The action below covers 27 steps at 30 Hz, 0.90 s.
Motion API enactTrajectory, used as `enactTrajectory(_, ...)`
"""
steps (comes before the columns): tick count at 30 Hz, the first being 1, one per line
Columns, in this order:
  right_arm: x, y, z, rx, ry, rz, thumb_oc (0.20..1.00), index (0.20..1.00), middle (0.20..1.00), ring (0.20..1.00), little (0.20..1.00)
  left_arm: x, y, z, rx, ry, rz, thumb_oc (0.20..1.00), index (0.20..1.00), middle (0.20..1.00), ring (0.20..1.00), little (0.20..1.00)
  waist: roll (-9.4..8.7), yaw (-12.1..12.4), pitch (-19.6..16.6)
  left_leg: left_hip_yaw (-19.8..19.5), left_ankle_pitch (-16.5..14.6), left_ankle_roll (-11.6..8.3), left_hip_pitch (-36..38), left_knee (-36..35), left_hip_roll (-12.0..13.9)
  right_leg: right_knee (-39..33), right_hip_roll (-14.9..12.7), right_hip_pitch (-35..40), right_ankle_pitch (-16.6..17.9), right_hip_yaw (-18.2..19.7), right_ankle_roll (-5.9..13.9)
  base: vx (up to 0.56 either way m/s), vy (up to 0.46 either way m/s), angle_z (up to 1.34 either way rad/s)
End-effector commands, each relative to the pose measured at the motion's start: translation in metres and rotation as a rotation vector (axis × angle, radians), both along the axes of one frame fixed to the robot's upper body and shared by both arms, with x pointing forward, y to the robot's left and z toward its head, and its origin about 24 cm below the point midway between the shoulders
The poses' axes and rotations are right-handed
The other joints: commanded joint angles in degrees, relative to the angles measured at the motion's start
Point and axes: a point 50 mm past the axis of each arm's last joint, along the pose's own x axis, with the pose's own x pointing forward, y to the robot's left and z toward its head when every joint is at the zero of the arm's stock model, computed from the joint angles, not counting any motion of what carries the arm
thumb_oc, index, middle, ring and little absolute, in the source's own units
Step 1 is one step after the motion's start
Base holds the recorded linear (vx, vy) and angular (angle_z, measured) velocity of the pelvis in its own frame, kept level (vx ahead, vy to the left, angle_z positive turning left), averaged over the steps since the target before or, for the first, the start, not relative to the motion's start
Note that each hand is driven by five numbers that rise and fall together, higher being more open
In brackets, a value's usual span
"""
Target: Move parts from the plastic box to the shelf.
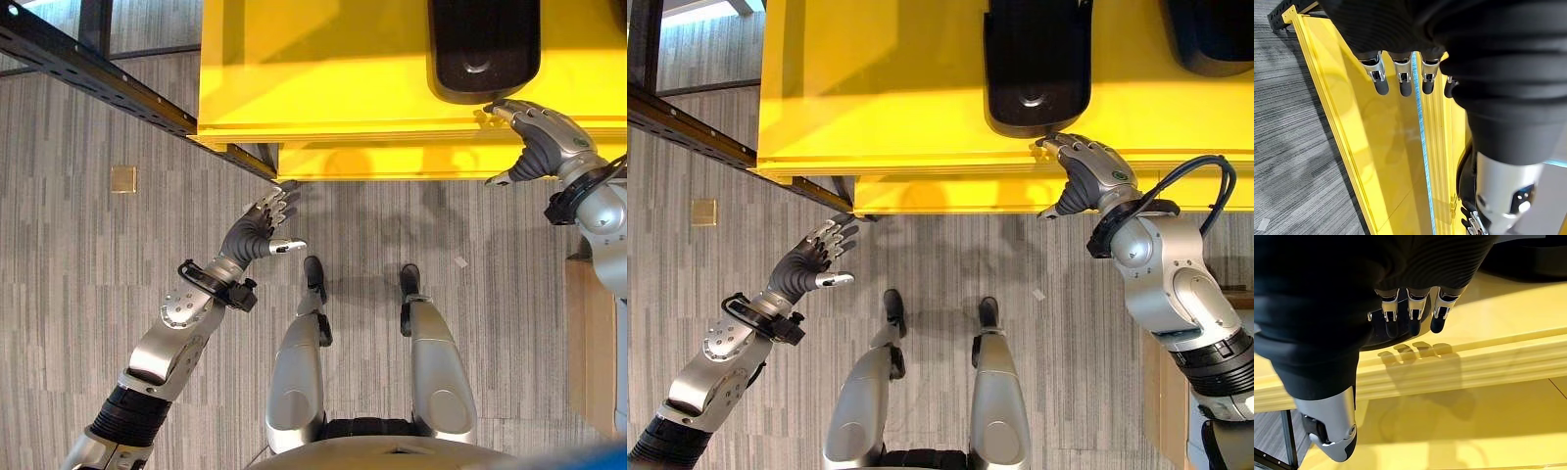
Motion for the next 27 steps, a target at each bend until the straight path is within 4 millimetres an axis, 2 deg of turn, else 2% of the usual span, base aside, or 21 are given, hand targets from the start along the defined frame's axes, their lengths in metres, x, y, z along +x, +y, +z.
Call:
enactTrajectory(1,0.003,0.009,0.026,-0.026,-0.107,0.007,1.000,1.000,1.000,1.000,1.000,-0.003,0.001,0.003,0.016,-0.040,0.000,1.000,1.000,1.000,1.000,1.000,-0.91,-0.1,-1.3,-1.5,-5.5,-0.31,0.5,2.7,-0.2,0.6,2.8,2.4,-3.2,-2.7,-1.29,0.00,0.000,0.00)
enactTrajectory(17,0.015,0.008,0.019,0.007,-0.084,-0.030,1.000,1.000,1.000,1.000,1.000,-0.002,-0.002,0.002,0.025,-0.034,-0.018,1.000,1.000,1.000,1.000,1.000,-0.59,0.7,-1.3,-1.8,-5.4,-0.25,0.1,3.1,-0.5,1.6,2.4,1.8,-3.5,-3.0,-1.41,0.00,-0.001,0.01)
enactTrajectory(27,0.022,0.004,0.023,0.069,-0.120,-0.054,1.000,1.000,1.000,1.000,1.000,-0.001,-0.004,0.002,0.032,-0.029,-0.028,1.000,1.000,1.000,1.000,1.000,-0.51,1.1,-1.3,-2.1,-5.6,-0.17,0.2,3.3,-0.7,2.0,2.4,1.9,-3.7,-3.1,-1.51,0.00,0.000,0.00)
